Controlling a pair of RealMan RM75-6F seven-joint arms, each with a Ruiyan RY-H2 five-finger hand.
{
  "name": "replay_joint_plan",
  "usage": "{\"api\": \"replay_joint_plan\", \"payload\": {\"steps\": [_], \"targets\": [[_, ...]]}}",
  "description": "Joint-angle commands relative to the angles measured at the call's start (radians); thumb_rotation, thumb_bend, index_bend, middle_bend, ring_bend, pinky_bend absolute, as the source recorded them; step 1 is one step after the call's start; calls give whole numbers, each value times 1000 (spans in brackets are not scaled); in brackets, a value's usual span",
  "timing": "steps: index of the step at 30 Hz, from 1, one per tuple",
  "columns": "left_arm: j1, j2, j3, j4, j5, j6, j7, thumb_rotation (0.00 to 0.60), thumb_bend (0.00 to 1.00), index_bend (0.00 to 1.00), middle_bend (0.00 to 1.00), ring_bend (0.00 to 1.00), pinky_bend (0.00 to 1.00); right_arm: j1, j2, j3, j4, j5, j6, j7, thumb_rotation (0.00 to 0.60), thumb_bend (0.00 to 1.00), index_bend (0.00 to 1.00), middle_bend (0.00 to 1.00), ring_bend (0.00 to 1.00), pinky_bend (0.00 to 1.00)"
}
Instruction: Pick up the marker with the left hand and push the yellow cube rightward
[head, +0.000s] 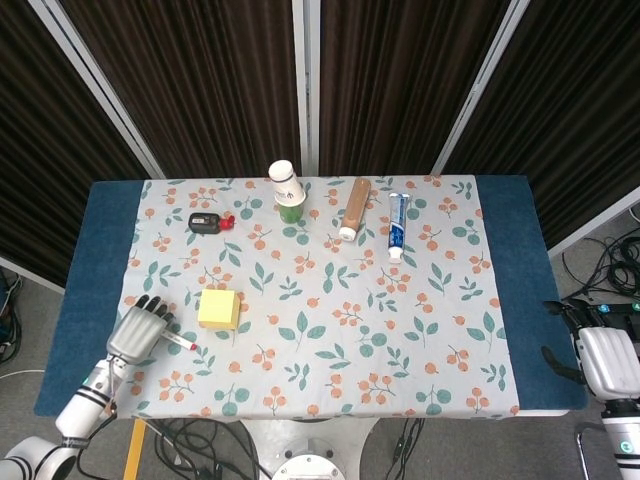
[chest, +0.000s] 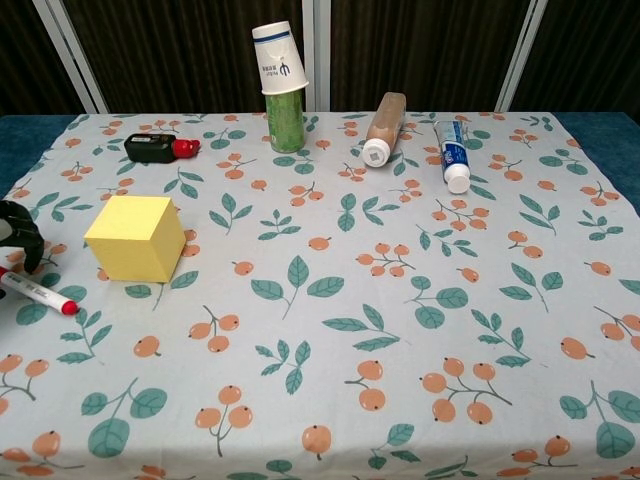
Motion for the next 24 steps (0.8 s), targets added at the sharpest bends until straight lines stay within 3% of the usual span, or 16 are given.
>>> {"api": "replay_joint_plan", "payload": {"steps": [1,24], "targets": [[2,-2,2,-11,-12,-10,35,600,343,519,487,259,284,1,0,0,1,0,-1,1,600,206,222,307,150,229],[-4,-27,4,13,-22,-2,43,600,364,577,562,319,289,-2,-4,-3,3,7,-3,5,600,205,215,305,142,210]]}}
